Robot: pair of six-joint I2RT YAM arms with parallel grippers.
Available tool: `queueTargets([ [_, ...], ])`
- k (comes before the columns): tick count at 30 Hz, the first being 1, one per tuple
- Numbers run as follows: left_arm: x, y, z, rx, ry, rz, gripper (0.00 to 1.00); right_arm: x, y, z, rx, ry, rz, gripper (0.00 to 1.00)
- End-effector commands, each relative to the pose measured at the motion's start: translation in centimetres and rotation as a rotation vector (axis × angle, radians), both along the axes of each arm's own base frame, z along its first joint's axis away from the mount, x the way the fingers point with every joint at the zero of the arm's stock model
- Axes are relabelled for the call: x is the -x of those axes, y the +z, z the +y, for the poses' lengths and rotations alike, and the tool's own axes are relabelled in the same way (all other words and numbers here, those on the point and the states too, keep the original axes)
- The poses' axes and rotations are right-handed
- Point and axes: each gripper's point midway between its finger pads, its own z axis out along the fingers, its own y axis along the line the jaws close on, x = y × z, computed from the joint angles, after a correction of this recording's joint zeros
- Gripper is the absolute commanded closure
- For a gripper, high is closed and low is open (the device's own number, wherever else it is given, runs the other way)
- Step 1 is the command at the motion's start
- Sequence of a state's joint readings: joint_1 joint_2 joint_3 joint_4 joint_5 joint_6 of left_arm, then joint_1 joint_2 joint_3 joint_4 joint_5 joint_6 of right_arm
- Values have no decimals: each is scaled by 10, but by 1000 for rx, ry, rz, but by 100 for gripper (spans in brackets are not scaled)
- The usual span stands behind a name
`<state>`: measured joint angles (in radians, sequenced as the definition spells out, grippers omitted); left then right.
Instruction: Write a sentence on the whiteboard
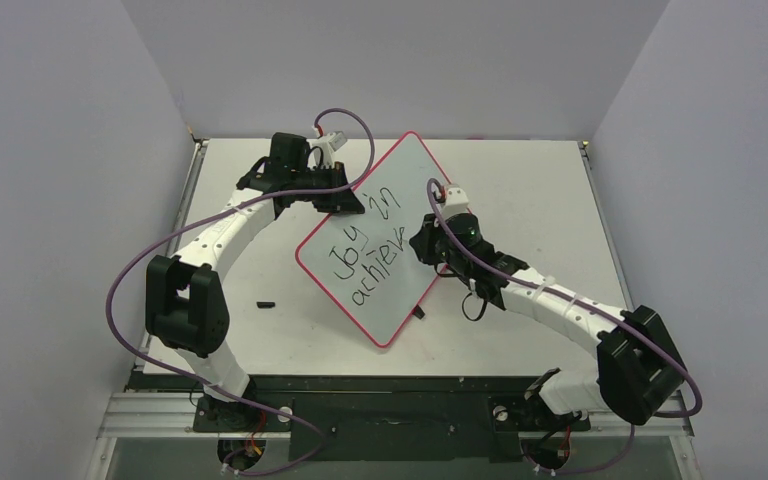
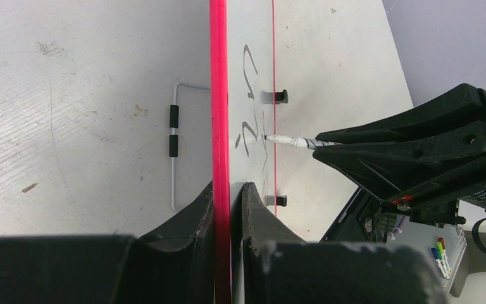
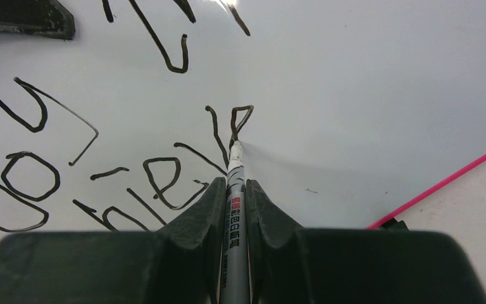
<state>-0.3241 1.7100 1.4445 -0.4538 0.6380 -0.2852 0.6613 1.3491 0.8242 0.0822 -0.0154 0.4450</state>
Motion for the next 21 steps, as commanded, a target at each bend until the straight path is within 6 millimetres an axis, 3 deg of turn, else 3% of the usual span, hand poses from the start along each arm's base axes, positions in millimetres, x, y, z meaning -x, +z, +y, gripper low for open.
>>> queueTargets([
  [1, -8, -18, -4, -141, -52, -136, 100, 14, -4, 2, -22, 30, 19, 100],
  [7, -6, -18, -6, -143, -58, -138, 100, 12, -9, -6, 4, -5, 21, 100],
  [13, -6, -18, -5, -147, -57, -140, 100, -10, -3, -11, 43, -65, 3, 100],
  [21, -6, -17, -5, -149, -57, -143, 100, -26, 29, -8, 33, -69, -45, 100],
])
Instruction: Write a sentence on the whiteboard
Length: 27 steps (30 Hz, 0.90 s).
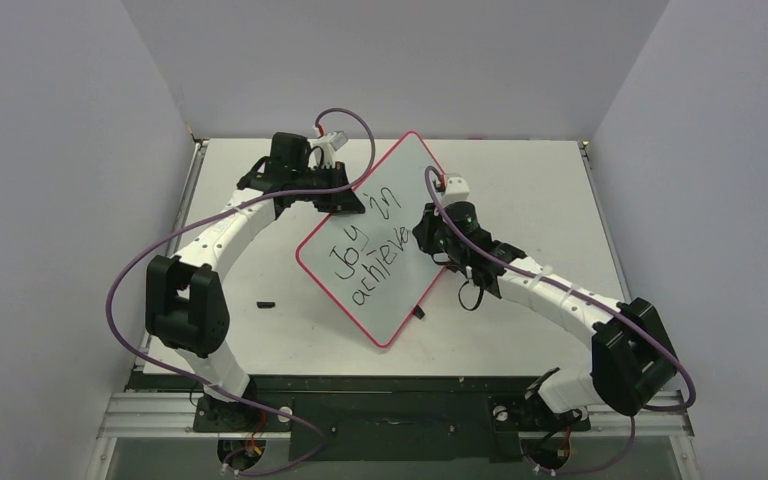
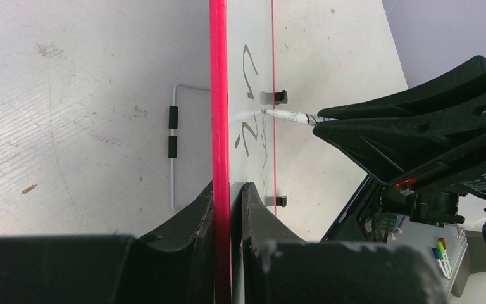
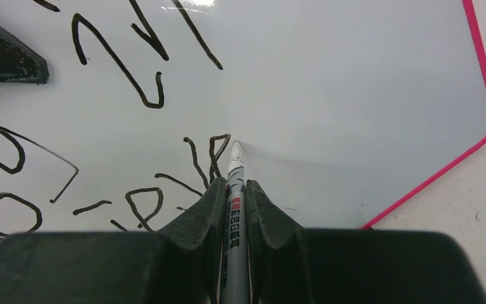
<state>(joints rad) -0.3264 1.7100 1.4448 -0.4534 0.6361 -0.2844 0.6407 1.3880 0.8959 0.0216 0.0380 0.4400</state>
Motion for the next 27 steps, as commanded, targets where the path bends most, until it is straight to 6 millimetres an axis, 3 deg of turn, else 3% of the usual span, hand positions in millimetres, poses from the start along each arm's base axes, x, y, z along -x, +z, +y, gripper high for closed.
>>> queueTargets([
  [1, -6, -17, -4, -148, -56, -143, 100, -6, 25, -1, 5, -3, -41, 100],
  [8, -6, -16, -4, -148, -56, -145, 100, -1, 44, -7, -13, -12, -76, 100],
  [22, -6, -17, -5, -145, -60, -142, 100, -25, 46, 2, -21, -23, -81, 100],
  [27, -5, -16, -5, -142, -61, -143, 100, -30, 37, 4, -12, -26, -63, 100],
])
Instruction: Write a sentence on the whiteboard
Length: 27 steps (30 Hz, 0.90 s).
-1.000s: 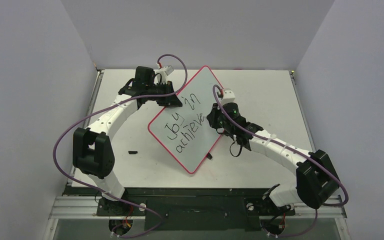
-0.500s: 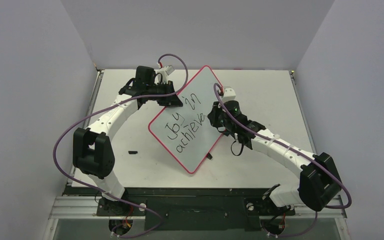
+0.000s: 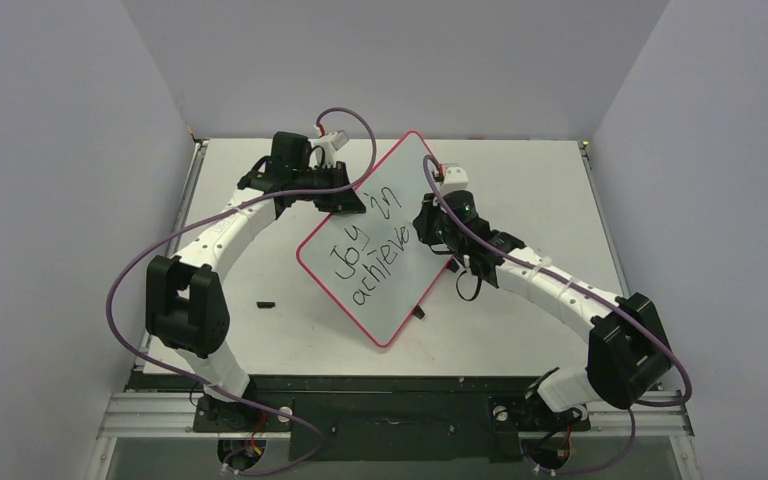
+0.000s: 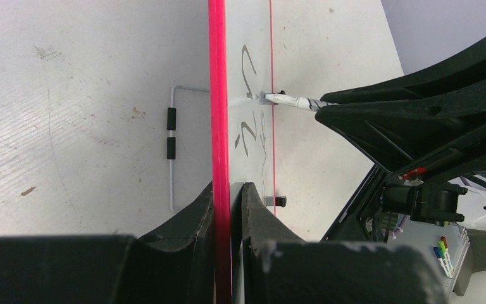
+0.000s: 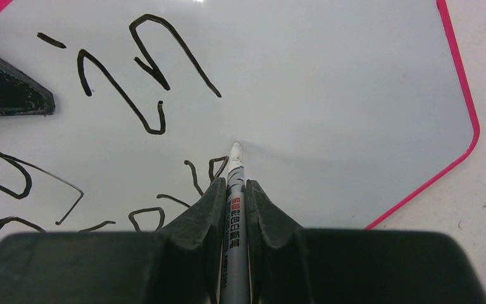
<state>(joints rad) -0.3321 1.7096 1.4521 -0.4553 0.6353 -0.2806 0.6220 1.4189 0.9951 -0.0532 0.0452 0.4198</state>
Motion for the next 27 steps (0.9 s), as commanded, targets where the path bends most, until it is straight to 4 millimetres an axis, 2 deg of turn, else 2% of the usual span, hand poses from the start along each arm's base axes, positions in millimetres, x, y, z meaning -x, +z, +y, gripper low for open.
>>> queueTargets([
  [1, -6, -19, -3, -143, -53, -134, 100, -16, 19, 6, -33, -9, -55, 100],
  [4, -6, -19, -3, -143, -53, -133, 100, -14, 10, 5, -26, -10, -34, 100],
  [7, -6, -19, -3, -142, -53, -133, 100, -13, 8, 5, -38, -9, -41, 100],
  [12, -5, -18, -3, -142, -53, -134, 100, -3, -9, 1, -37, -8, -9, 100],
  [18, -5, -19, -3, -142, -53, -133, 100, 7, -17, -3, -44, -8, 9, 100],
  [27, -5, -18, -3, -141, -53, -135, 100, 6, -11, -4, -51, -11, -2, 100],
])
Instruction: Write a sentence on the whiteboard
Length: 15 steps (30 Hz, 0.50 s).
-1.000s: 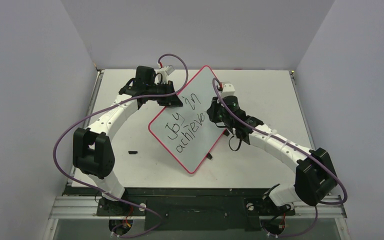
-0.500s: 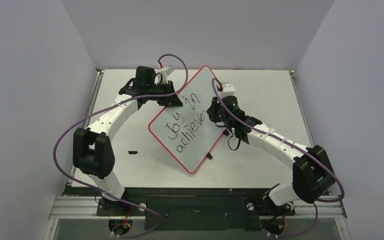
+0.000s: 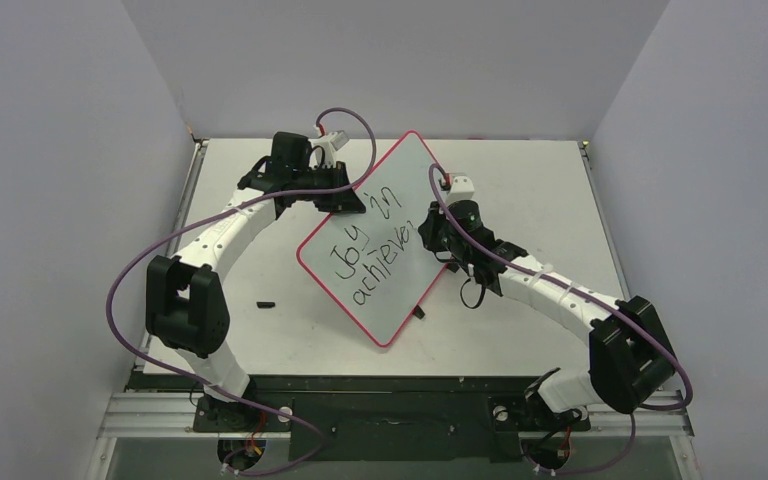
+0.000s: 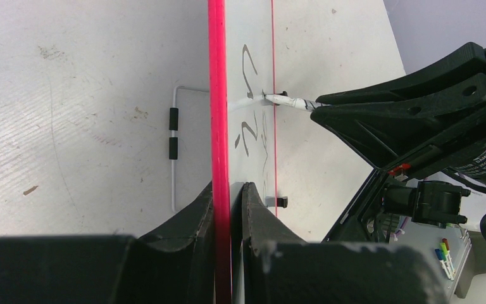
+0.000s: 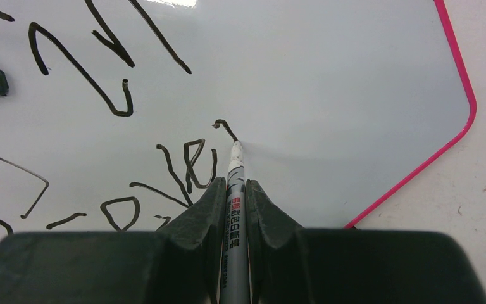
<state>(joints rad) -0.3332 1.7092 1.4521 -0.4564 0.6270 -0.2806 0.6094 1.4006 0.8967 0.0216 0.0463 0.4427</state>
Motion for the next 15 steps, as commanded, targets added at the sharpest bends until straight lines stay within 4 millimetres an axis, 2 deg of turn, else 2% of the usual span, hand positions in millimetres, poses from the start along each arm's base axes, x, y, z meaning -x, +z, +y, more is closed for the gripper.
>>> queueTargets([
  [1, -5, -17, -4, -136, -59, -133, 100, 0, 10, 6, -32, 13, -14, 100],
  [9, -5, -17, -3, -136, -59, -133, 100, -16, 30, 15, -43, 12, -48, 100],
  [15, -4, -18, -4, -136, -61, -132, 100, -27, 33, 18, -34, 1, -53, 100],
])
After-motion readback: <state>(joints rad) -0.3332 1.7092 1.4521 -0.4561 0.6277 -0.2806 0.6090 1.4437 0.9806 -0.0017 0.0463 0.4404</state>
